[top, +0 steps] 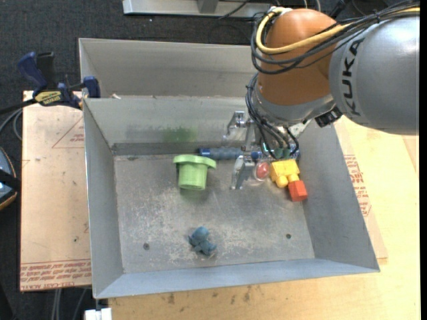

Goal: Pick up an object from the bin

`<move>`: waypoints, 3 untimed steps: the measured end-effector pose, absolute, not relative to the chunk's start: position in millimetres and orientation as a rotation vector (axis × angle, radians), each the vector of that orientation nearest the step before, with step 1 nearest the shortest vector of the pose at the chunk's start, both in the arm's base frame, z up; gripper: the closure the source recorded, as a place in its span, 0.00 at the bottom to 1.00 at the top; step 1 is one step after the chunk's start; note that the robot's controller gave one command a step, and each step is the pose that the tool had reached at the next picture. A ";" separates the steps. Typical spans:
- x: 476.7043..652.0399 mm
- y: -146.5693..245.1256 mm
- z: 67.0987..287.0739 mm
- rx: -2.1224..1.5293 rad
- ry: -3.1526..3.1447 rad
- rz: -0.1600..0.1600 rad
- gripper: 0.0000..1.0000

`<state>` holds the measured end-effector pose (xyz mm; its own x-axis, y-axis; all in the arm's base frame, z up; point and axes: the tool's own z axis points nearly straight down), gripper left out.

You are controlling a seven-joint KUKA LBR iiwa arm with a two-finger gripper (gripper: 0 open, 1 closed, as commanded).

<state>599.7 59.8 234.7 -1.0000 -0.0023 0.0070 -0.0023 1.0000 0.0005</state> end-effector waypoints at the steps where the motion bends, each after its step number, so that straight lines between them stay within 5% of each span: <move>1: 619.2 117.0 88.8 -0.164 -3.156 -0.010 0.00; 3: 629.0 104.9 100.0 -0.248 -3.135 -0.003 0.00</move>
Offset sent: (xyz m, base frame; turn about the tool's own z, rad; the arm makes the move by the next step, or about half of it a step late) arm 0.0152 0.0588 -0.1647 0.1068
